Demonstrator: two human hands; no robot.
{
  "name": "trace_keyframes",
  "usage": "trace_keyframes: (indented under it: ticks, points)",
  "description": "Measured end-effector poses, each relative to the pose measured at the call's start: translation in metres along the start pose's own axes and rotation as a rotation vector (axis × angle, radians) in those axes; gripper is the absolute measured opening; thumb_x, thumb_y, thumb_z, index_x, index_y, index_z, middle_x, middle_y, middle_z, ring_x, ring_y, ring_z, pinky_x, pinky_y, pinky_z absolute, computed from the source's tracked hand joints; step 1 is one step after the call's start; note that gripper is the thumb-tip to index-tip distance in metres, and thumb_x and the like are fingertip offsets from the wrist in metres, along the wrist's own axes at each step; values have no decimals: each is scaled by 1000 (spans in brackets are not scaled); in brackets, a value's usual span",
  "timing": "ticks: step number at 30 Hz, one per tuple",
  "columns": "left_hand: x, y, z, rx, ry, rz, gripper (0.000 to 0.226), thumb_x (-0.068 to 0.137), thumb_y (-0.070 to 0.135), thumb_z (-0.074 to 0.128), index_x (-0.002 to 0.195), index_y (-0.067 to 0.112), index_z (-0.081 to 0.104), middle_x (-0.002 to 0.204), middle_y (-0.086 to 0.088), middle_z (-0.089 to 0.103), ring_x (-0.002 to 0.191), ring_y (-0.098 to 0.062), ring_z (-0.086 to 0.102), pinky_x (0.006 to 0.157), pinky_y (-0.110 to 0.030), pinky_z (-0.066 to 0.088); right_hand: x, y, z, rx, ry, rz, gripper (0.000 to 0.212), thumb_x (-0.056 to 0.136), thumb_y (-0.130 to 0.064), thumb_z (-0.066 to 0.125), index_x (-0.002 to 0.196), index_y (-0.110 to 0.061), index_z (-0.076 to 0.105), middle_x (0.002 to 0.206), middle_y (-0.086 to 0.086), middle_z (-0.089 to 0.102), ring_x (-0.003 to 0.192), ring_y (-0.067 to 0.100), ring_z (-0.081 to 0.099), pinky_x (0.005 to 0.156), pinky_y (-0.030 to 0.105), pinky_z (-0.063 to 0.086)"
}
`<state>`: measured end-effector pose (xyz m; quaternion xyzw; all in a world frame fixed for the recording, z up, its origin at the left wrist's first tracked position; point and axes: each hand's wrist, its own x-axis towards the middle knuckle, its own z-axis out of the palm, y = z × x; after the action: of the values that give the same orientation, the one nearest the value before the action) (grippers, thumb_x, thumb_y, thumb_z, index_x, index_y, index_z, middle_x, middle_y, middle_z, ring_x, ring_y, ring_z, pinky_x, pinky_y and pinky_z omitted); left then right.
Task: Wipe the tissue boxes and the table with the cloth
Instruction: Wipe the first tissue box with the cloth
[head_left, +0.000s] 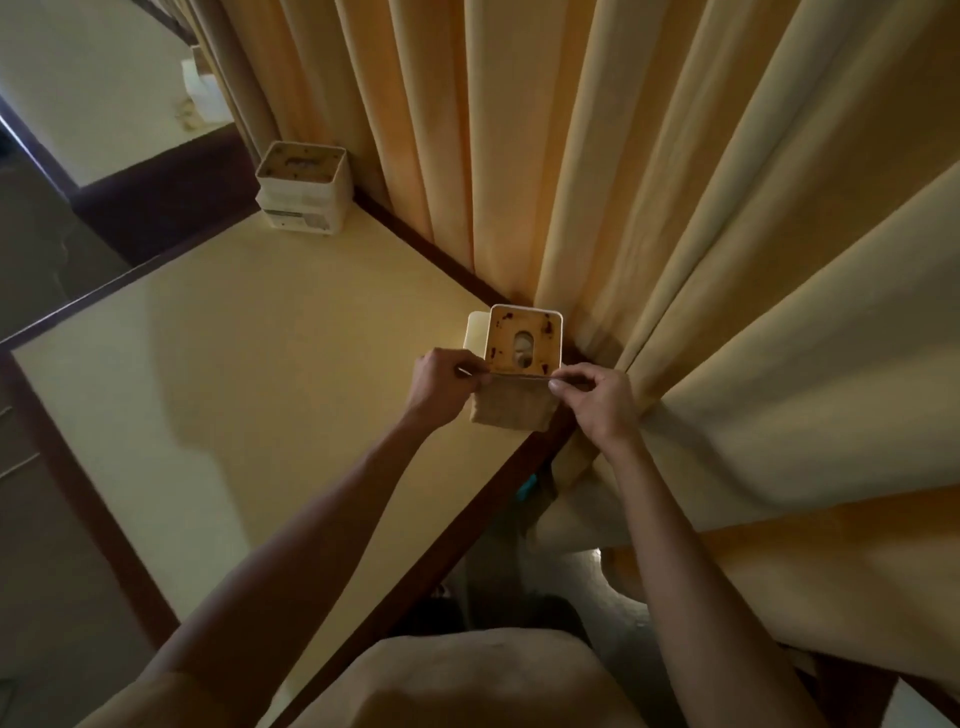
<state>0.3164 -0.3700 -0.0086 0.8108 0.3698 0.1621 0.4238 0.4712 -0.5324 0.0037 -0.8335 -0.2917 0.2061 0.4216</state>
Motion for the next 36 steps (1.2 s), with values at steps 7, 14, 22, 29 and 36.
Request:
trace_keyframes:
  ticks: [7, 14, 22, 29, 36]
  points:
    - [34, 0, 23, 71, -4, -87, 14, 85, 4, 75, 97, 8, 81, 96, -7, 77, 83, -14, 65, 86, -31, 54, 35, 19, 24, -70, 58, 63, 17, 92, -15, 75, 108, -10, 76, 111, 8, 68, 100, 20, 66, 88, 35, 59]
    - [51, -9, 28, 183, 0, -129, 17, 88, 13, 75, 104, 15, 79, 97, -2, 63, 89, -18, 57, 72, -25, 40, 49, 26, 34, -111, 64, 48, 16, 93, -15, 73, 107, -8, 72, 110, 5, 61, 93, 12, 60, 72, 6, 39]
    - [43, -16, 35, 58, 15, -262, 19, 94, 20, 72, 108, 10, 78, 99, -5, 76, 85, -17, 68, 79, -30, 57, 36, 32, 45, -64, 139, 81, 14, 98, -16, 67, 109, -10, 73, 94, -9, 64, 85, 5, 63, 67, 11, 43]
    - [31, -14, 44, 9, 93, -380, 12, 93, 20, 72, 90, 16, 82, 74, 2, 74, 72, -19, 72, 71, -41, 62, 57, 37, 36, -132, 39, 1, 19, 98, -17, 67, 114, -8, 73, 107, 3, 72, 94, 14, 66, 79, 26, 55]
    - [1, 0, 64, -14, 206, -455, 15, 92, 18, 73, 80, 11, 79, 65, 7, 67, 57, -8, 67, 59, -26, 59, 96, 21, 29, -280, -194, -157, 25, 100, -9, 62, 123, -2, 69, 120, 13, 69, 111, 25, 64, 88, 24, 45]
